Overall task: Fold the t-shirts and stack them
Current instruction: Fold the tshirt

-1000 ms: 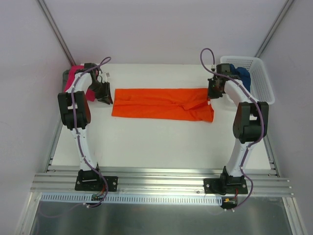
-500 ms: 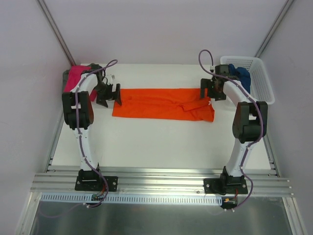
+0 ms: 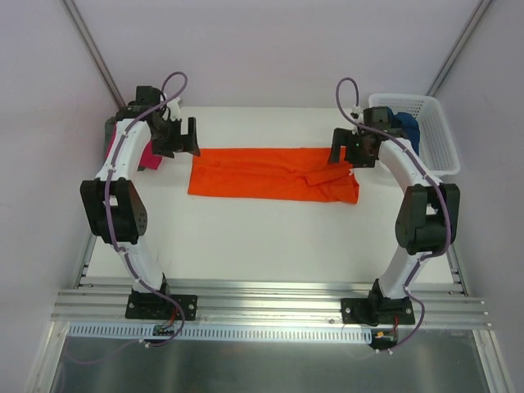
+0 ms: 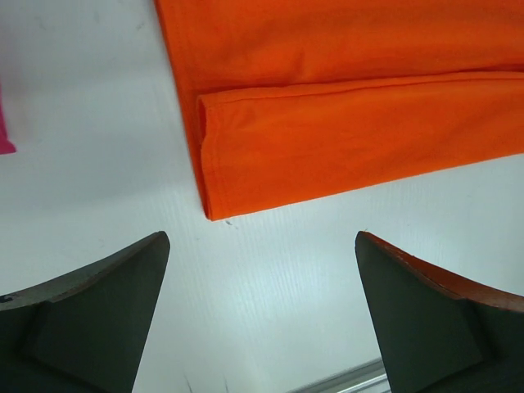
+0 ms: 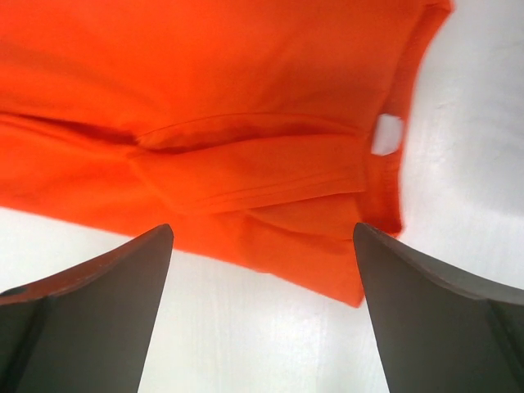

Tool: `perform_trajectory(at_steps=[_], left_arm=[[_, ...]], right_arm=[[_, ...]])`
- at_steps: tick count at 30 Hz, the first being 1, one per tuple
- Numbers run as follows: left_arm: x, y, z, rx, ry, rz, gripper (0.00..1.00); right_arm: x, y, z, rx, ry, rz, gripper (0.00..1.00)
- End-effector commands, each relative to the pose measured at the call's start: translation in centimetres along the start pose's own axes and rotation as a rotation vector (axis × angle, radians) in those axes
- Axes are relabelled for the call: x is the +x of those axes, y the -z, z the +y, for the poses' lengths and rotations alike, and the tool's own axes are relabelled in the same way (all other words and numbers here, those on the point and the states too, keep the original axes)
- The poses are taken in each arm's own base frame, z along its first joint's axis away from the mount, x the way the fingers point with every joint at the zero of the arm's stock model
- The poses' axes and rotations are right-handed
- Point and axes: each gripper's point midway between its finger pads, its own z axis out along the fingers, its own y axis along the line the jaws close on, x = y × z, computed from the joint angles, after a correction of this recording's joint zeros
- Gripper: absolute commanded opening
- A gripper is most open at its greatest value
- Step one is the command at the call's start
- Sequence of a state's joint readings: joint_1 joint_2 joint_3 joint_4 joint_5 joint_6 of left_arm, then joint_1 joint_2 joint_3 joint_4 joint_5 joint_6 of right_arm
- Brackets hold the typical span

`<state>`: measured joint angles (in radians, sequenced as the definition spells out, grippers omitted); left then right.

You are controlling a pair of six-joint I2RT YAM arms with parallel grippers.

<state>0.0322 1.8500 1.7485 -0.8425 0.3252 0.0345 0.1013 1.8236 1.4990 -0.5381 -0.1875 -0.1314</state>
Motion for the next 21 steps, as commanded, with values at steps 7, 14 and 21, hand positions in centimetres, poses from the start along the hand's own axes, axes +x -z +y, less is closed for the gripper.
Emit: perform_trajectory(at_steps=[7,14,21], left_arm=[[2.5,-6.7,-3.8,0.108,-0.016,0.174,0.99],[3.6,-10.5,-5.5,0.143,-0.035,0.249,0.99],[4.6,-12.5,-5.2,0.155,-0.016,0.293,0.99]], right_arm=[[2.9,-0.2,7.2,-0.202,-0.019,0.095,0.96],[2.8,-2.3,9.1,-0.218,0.016,0.119,0.96],[3.6,-3.8,9.7,-0.211,0.026,0.158,0.96]])
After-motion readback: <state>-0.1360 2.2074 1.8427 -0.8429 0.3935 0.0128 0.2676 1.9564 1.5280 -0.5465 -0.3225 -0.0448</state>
